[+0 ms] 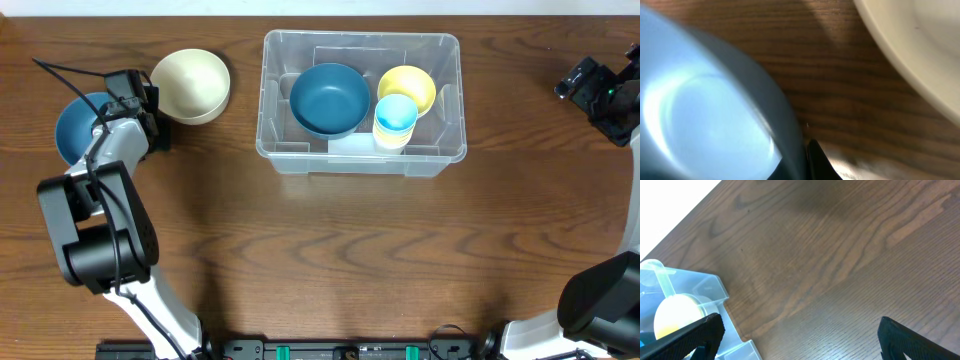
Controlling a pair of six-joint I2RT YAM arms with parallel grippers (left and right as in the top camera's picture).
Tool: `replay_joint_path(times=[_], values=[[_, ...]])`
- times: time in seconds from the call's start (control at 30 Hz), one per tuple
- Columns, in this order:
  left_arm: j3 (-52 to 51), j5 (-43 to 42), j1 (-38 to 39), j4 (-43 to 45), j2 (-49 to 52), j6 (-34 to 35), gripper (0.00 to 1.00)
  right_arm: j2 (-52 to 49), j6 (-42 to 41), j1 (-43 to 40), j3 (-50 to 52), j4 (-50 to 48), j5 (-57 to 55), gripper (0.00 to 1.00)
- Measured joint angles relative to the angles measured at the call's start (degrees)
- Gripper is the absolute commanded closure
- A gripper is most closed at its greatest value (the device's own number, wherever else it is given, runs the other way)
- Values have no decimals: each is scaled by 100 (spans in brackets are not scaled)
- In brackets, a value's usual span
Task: Pack container
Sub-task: 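Lower the second blue bowl into the first blue bowl and release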
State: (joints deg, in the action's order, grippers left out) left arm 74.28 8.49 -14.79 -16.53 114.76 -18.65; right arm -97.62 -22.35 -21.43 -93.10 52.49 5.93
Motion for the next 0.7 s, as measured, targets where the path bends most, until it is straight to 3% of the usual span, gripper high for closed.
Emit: replay_joint_path(times=[0.3, 0.47, 0.7], values=[[-79, -96, 433, -302, -2190, 260, 94, 0, -2, 0, 0, 0, 0, 1], [-76, -866, 1067, -304, -3407, 323, 94, 0, 0, 0, 0, 0, 0, 1], [-76, -1945, 2463, -247, -3755, 345, 94, 0, -2, 0, 0, 2, 0, 1]])
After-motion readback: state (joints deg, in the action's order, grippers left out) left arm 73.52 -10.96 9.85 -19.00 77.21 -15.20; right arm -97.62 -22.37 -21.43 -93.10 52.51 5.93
